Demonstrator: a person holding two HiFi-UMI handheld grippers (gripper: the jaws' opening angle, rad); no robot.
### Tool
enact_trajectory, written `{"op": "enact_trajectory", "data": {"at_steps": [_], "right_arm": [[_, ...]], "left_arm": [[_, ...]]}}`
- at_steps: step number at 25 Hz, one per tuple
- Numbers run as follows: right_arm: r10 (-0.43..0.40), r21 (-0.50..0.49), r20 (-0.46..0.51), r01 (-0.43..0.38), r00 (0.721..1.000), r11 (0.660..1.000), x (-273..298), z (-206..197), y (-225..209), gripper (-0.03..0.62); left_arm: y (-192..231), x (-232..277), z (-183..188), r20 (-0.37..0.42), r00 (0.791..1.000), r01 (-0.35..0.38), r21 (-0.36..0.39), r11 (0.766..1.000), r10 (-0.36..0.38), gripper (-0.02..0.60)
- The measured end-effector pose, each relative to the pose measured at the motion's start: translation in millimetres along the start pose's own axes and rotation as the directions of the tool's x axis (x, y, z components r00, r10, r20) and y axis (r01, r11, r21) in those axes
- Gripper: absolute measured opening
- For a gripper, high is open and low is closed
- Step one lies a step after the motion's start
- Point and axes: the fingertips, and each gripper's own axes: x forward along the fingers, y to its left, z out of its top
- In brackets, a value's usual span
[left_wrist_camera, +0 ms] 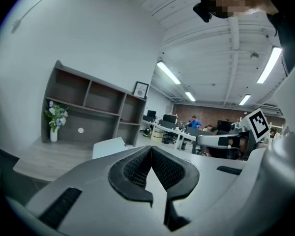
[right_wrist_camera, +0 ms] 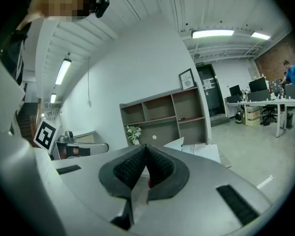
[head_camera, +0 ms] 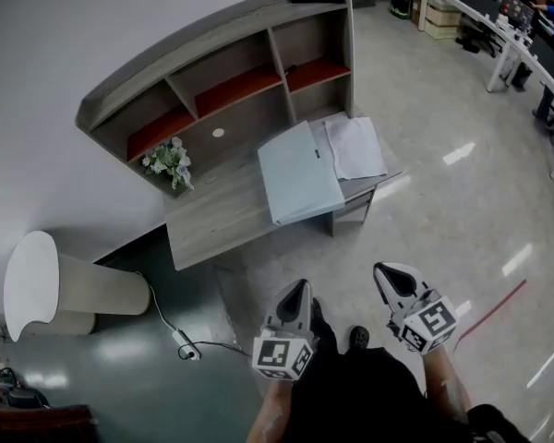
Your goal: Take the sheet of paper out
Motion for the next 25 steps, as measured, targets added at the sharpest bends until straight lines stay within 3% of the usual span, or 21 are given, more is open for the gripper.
{"op": "enact_trajectory", "data": {"at_steps": [7, 13, 19, 25], "right_arm": [[-0.045, 0.049, 0.043, 0.042, 0.998, 0.998, 57.1, 26.6, -9.9, 0.012], [-0.099, 0.034, 0.017, 0.099, 0.995, 0.995, 98.5, 26.4, -7.7, 0.012], [-0.121, 0.061, -0.005, 0.121, 0.993, 0.991, 122.5, 21.9, -1.5, 0.012], [-0.147, 0.105, -0.035, 0.150, 0.989, 0.983, 129.0, 12.1, -6.3, 0.012]], "left_arm": [[52.8, 48.1, 17.8, -0.028, 0.997, 0.074, 0.062, 0.995, -0.072, 0.014], [87.6, 77.0, 24.7, -0.055, 0.988, 0.149, 0.076, 0.986, -0.145, 0.014], [109.4, 94.0, 19.9, -0.098, 0.978, 0.192, 0.103, 0.976, -0.182, 0.015], [113.3, 112.0, 6.4, -0.137, 0.966, 0.233, 0.085, 0.969, -0.220, 0.015]]}}
